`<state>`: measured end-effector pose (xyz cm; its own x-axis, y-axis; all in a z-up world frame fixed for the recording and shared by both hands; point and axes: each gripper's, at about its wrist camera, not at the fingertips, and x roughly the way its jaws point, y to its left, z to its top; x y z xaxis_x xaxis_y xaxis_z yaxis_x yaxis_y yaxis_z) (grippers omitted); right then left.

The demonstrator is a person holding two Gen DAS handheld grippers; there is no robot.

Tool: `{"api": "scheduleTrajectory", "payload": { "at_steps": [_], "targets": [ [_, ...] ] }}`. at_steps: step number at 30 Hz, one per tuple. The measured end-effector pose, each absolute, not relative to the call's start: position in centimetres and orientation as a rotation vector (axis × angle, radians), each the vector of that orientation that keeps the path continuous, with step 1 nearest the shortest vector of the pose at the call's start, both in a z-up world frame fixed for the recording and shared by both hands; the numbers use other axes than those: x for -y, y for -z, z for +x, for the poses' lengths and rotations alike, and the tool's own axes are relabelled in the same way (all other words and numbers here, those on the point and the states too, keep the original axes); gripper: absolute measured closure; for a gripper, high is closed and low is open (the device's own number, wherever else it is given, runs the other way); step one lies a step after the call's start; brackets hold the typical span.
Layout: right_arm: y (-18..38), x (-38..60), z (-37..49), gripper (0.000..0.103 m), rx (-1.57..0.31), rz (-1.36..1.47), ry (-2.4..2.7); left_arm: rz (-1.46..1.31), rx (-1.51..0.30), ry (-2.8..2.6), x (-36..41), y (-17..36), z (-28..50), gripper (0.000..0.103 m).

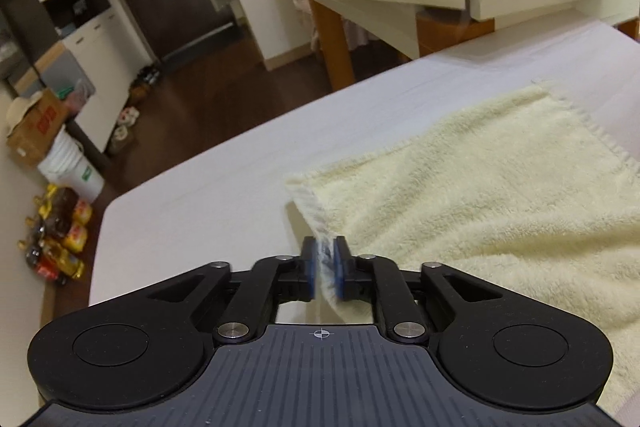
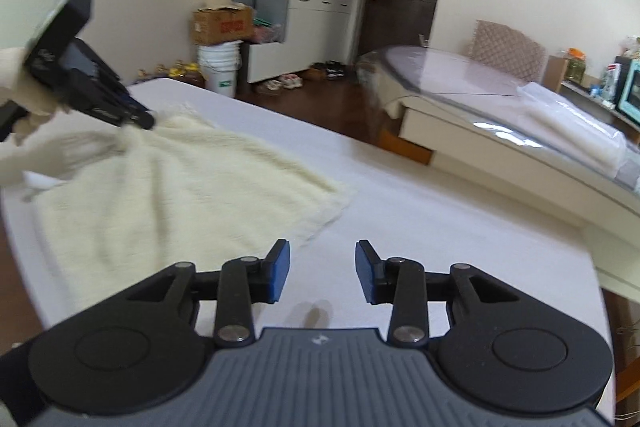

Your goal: Fold towel

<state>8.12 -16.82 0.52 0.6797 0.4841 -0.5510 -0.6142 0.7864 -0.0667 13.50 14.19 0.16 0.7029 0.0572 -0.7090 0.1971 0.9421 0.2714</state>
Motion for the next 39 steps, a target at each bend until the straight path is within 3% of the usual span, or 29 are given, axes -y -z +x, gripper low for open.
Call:
{"api": "scheduleTrajectory", "payload": {
  "at_steps": [8, 16, 23, 29, 39],
  "targets": [
    [-1.0, 16.3, 1.8, 0.064, -0.56, -0.354, -0.841, 0.284, -0.744, 0.145, -14.6, -2.5, 10.3, 0.086],
    [0.8, 14.4, -1.1, 0.061, -0.53, -0.51, -0.87, 0.341, -0.784, 0.302, -9.6, 0.3, 7.9, 0.085],
    [1.4, 13.2, -0.1, 0.051, -0.524, -0.63, -0.905, 0.339, -0.819, 0.289, -11.0, 0.9, 5.2, 0.085],
    [2.1, 13.2, 0.1, 0.049, -0.552, -0.704, -0.916, 0.382, -0.848, 0.282, -12.2, 0.6, 2.6, 0.085],
    [1.6, 12.3, 1.1, 0.053, -0.521, -0.814, -0.954, 0.253, -0.856, 0.238, -12.5, -0.3, 2.1, 0.085]
  ]
}}
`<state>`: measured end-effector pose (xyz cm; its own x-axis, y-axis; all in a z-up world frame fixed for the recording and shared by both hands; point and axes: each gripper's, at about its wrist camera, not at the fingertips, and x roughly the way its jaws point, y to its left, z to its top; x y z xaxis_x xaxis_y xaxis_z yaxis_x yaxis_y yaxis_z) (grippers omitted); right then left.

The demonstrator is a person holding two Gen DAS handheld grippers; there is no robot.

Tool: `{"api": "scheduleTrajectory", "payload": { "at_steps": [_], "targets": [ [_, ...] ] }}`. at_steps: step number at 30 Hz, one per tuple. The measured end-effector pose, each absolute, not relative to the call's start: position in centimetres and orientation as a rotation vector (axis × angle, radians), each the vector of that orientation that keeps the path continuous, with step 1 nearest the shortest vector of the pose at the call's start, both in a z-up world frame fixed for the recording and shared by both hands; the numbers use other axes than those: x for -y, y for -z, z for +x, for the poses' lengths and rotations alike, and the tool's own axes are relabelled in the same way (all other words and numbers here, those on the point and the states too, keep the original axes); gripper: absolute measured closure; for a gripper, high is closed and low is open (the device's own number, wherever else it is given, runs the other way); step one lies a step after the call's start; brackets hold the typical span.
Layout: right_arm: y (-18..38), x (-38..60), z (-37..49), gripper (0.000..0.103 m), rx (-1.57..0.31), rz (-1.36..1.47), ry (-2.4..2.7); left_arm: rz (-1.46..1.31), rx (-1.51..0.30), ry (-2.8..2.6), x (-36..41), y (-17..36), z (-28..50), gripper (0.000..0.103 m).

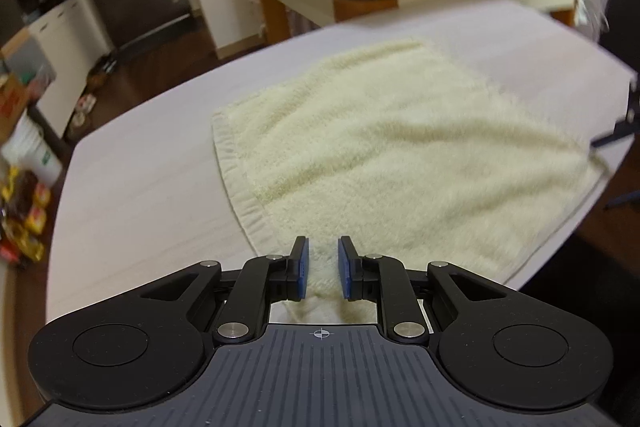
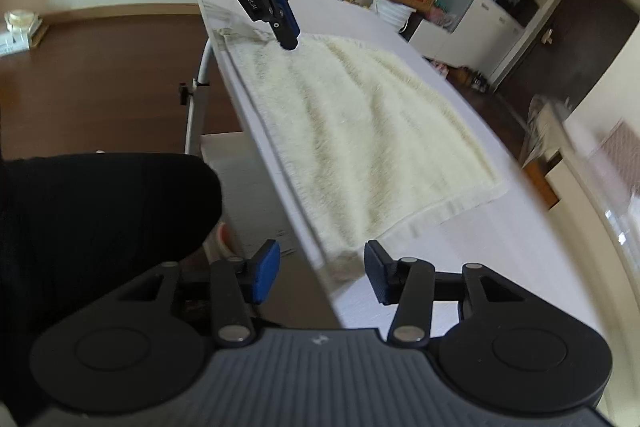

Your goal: Fold towel

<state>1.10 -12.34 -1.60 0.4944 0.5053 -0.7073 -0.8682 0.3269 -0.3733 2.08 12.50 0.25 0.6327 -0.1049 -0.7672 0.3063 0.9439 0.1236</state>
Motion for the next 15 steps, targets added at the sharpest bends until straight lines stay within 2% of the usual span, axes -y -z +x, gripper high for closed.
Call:
{"api": "scheduleTrajectory", "payload": {
  "at_steps": [9, 12, 14, 15],
  "targets": [
    [3.2, 11.4, 1.2, 0.054, -0.503, -0.918, -0.99, 0.228, -0.872, 0.206, -13.4, -0.4, 1.6, 0.084],
    [3.4, 11.4, 1.0, 0.059, -0.5, -0.923, -0.975, 0.239, -0.873, 0.203, -13.3, -0.4, 1.5, 0.083],
    [3.4, 11.2, 1.0, 0.071, -0.5, -0.926, -0.96, 0.243, -0.871, 0.202, -13.3, -0.4, 1.5, 0.082],
    [3.3, 11.2, 1.0, 0.072, -0.503, -0.928, -0.947, 0.241, -0.87, 0.203, -13.4, -0.4, 1.5, 0.082]
  ]
}}
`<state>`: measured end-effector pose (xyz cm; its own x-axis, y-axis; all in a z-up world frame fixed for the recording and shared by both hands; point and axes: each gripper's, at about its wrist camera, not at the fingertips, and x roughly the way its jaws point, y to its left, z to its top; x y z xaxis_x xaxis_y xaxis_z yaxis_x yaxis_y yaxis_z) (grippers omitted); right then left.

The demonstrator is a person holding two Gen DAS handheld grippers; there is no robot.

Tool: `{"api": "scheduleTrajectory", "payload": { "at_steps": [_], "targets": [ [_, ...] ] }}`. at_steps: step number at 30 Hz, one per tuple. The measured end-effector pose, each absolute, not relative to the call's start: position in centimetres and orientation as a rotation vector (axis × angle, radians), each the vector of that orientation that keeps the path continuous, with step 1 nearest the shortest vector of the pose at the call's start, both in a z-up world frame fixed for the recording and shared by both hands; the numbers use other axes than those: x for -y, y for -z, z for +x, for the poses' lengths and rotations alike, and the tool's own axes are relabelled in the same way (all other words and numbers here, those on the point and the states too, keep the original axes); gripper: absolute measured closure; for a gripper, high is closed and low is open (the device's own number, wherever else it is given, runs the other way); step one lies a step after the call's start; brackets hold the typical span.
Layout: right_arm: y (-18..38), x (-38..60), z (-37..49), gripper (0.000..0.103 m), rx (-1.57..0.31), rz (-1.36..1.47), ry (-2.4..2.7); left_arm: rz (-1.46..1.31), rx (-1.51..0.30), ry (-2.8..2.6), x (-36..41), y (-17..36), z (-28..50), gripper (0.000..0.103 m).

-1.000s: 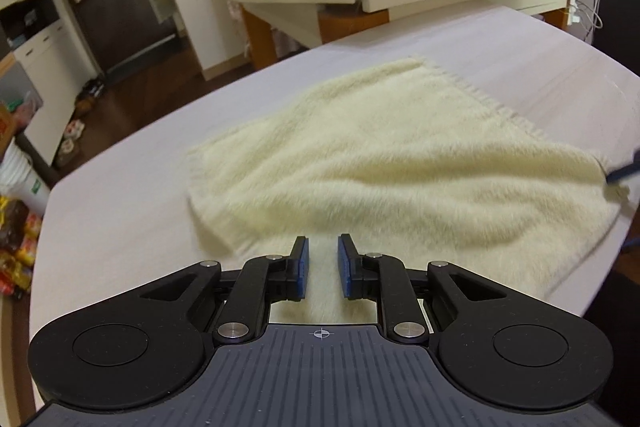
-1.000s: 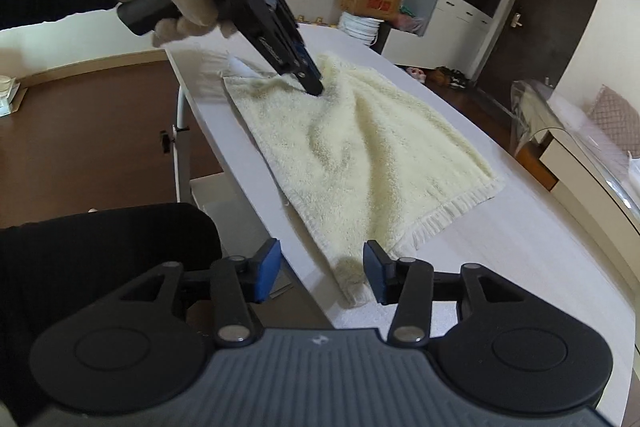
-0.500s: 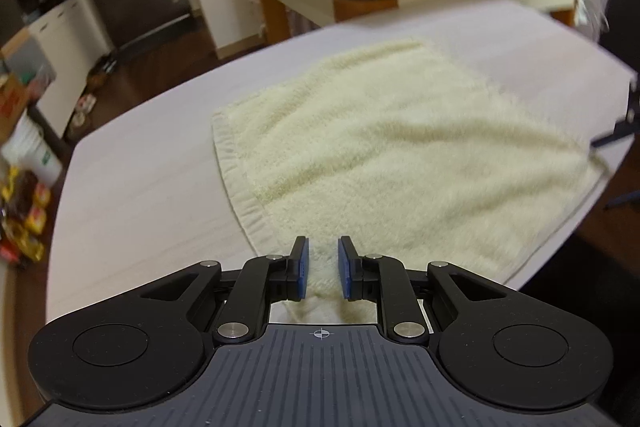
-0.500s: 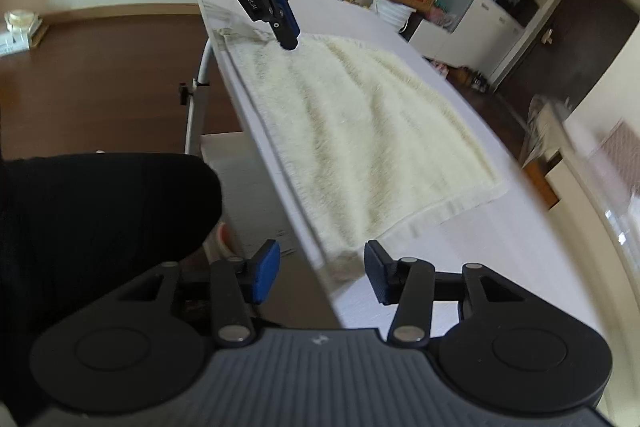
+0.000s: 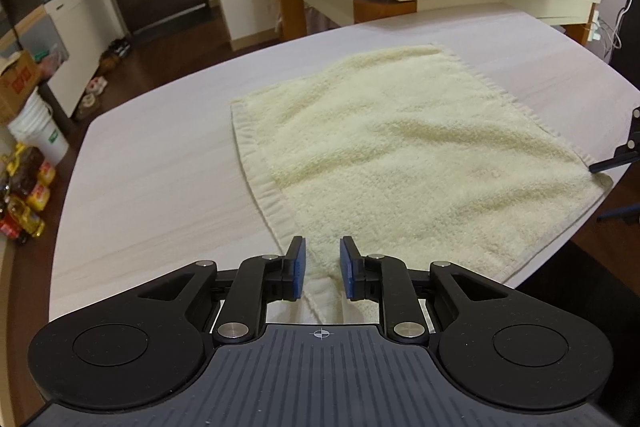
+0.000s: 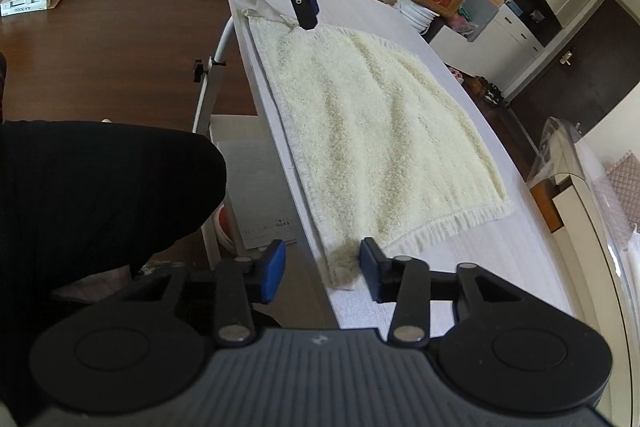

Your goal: Fold towel

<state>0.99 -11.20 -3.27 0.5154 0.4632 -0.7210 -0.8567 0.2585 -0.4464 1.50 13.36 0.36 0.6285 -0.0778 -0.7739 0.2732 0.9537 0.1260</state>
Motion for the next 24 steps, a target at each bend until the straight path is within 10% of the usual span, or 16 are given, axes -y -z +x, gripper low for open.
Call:
{"api": "scheduleTrajectory", "payload": {
  "at_steps": [7, 24],
  "targets": [
    [2.5, 10.7, 0.7, 0.095, -0.52, -0.937, -0.955, 0.289, -0.859, 0.232, -14.0, -0.7, 0.8, 0.077],
    [1.3, 11.0, 0.6, 0.096, -0.502, -0.899, -0.947, 0.259, -0.879, 0.301, -16.3, -0.3, -2.1, 0.075]
  ]
}}
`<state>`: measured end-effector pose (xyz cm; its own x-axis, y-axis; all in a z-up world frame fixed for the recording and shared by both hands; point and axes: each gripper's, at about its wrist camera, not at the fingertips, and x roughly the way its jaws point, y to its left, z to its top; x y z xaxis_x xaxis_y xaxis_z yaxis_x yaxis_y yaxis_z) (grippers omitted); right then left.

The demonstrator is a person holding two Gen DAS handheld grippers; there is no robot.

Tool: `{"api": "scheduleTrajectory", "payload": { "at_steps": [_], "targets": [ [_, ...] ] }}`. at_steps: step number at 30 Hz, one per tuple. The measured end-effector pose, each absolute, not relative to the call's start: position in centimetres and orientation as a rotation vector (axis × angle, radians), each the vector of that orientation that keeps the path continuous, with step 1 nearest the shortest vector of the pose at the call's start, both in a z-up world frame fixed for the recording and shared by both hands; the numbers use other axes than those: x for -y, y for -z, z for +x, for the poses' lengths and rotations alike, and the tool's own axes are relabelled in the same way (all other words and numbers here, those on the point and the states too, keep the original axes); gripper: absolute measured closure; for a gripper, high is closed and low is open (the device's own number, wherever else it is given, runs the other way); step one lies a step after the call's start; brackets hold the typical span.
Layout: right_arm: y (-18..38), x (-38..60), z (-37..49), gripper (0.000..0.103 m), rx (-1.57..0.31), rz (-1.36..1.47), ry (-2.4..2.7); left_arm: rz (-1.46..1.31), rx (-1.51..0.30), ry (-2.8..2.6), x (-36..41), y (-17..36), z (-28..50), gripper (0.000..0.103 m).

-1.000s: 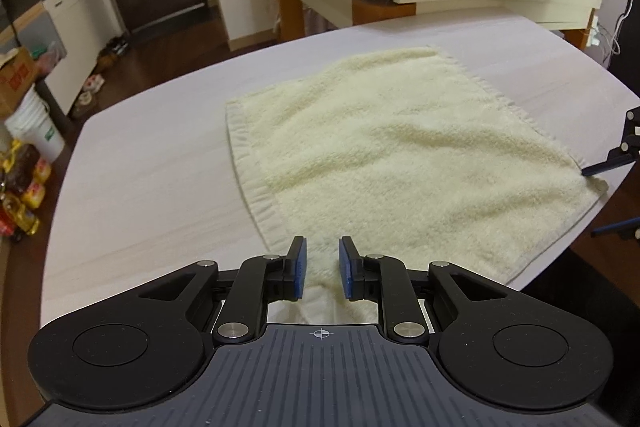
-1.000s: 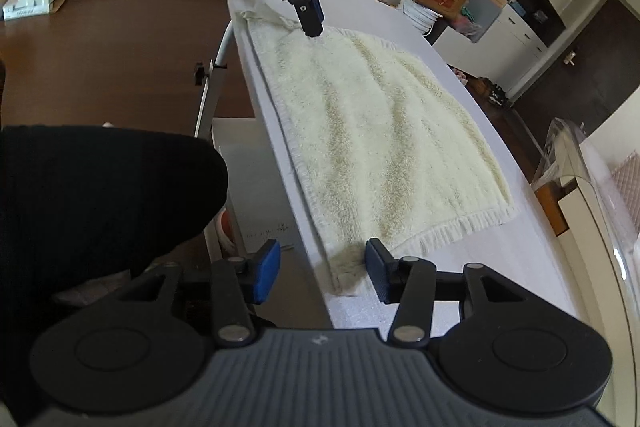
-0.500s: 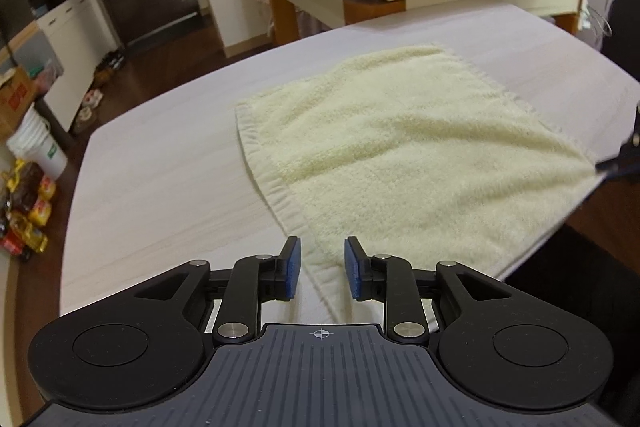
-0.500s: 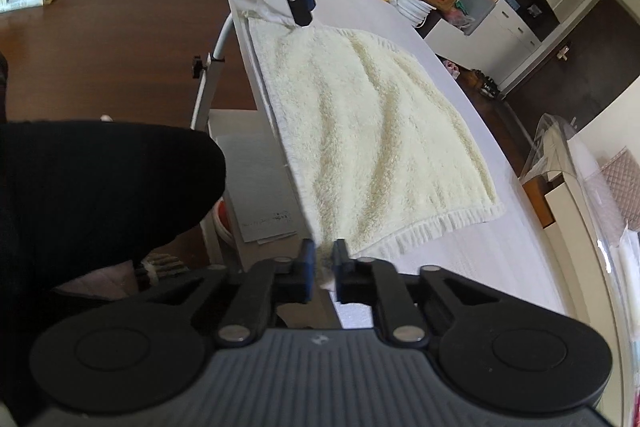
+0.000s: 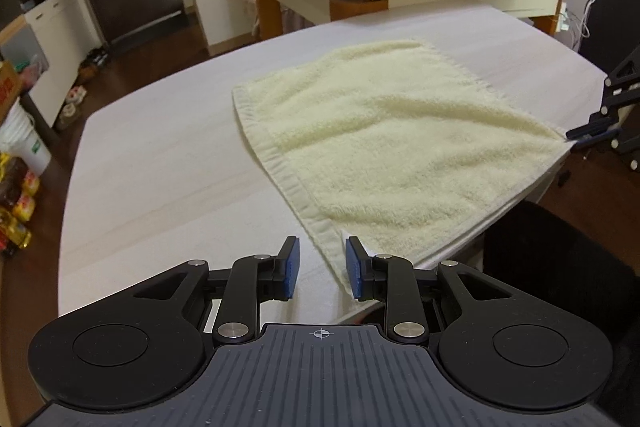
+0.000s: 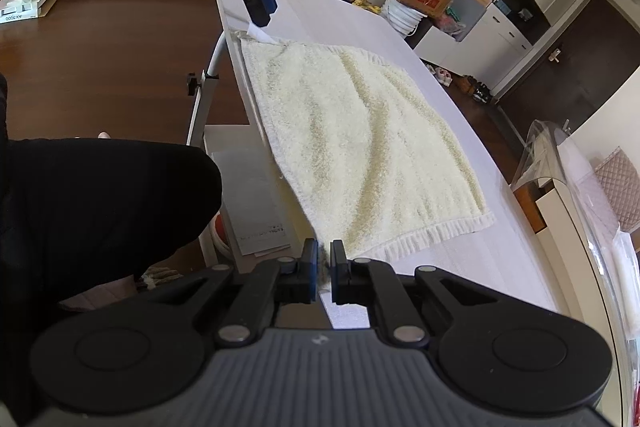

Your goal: Fold towel

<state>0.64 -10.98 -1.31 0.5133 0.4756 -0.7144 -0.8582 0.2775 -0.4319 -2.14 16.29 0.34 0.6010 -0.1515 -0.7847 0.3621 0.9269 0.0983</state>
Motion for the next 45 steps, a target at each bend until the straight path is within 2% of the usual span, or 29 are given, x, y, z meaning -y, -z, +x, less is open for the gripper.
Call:
{"api": "scheduleTrajectory", "payload": {
  "at_steps": [6, 18, 32, 45],
  "targets": [
    [-0.4, 12.0, 0.6, 0.096, -0.494, -0.852, -0.945, 0.278, -0.879, 0.28, -15.8, 0.1, -2.8, 0.075],
    [-2.0, 9.6, 1.8, 0.096, -0.324, -1.097, -0.908, 0.182, -0.912, 0.045, -14.1, -0.1, -3.3, 0.075],
    [-2.1, 7.0, 4.3, 0.097, -0.223, -1.231, -0.946, 0.061, -0.934, -0.104, -13.9, -0.2, -3.2, 0.072],
    [-2.0, 2.6, 7.7, 0.097, 0.013, -1.515, -0.964, 0.034, -0.973, -0.126, -14.0, -0.4, -2.8, 0.071]
  ]
}}
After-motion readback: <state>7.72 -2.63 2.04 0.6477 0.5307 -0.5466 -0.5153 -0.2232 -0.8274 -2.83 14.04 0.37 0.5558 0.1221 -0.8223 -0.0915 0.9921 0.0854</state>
